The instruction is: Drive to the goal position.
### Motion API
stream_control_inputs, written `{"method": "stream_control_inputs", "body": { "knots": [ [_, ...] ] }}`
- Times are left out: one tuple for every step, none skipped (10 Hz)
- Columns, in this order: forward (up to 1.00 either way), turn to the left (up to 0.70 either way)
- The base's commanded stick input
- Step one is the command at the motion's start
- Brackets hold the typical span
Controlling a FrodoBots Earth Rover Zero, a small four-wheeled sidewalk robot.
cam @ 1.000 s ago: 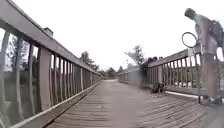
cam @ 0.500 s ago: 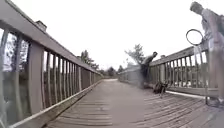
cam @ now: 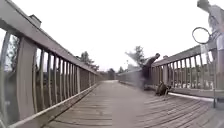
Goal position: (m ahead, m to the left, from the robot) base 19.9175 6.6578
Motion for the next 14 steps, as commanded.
{"method": "stream_control_inputs", "body": {
  "knots": [
    [0.45,0.00],
    [0.45,0.00],
    [0.45,0.00],
    [0.08,0.00],
    [0.45,0.00],
    [0.45,0.00],
    [0.45,0.00],
    [0.45,0.00],
    [0.10,0.00],
    [0.45,0.00],
    [0.45,0.00],
    [0.45,0.00],
    [0.45,0.00],
    [0.45,0.00]
  ]
}}
